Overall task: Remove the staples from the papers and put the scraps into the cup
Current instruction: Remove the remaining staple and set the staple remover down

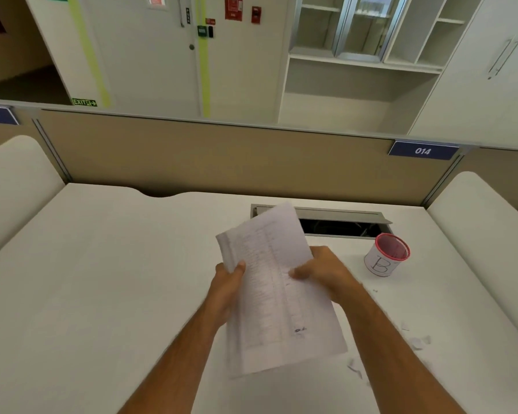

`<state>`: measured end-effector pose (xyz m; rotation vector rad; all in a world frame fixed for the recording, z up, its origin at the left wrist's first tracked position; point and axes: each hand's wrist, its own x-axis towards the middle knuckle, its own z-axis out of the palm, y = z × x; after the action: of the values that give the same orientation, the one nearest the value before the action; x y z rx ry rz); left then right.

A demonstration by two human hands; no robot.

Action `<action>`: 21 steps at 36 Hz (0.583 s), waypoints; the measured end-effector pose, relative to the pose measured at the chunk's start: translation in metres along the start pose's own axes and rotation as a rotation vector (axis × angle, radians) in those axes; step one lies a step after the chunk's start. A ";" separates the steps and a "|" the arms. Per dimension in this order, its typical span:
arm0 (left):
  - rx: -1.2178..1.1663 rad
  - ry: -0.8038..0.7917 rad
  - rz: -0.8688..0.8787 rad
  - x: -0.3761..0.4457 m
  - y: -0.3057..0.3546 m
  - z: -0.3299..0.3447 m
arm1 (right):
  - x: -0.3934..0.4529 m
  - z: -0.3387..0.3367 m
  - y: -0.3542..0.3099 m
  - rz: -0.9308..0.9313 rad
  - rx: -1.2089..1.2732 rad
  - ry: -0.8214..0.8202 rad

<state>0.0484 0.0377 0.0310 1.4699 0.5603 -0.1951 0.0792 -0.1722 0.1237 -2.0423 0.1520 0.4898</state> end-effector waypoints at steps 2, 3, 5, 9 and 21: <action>-0.035 0.034 0.043 0.003 0.006 -0.006 | 0.001 0.001 0.016 0.007 0.167 -0.066; -0.053 0.074 0.063 0.003 0.010 -0.010 | 0.003 0.002 0.024 0.008 0.241 -0.091; -0.087 0.139 0.124 0.004 0.017 -0.017 | 0.006 0.004 0.040 0.012 0.328 -0.114; -0.091 0.042 0.173 0.008 0.025 -0.024 | 0.012 0.011 0.067 0.044 0.380 -0.164; -0.058 0.044 0.145 0.023 0.010 -0.012 | 0.040 0.027 0.099 0.064 0.366 -0.055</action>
<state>0.0694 0.0556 0.0293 1.4546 0.4886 -0.0322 0.0773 -0.1950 0.0159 -1.6693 0.2556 0.5163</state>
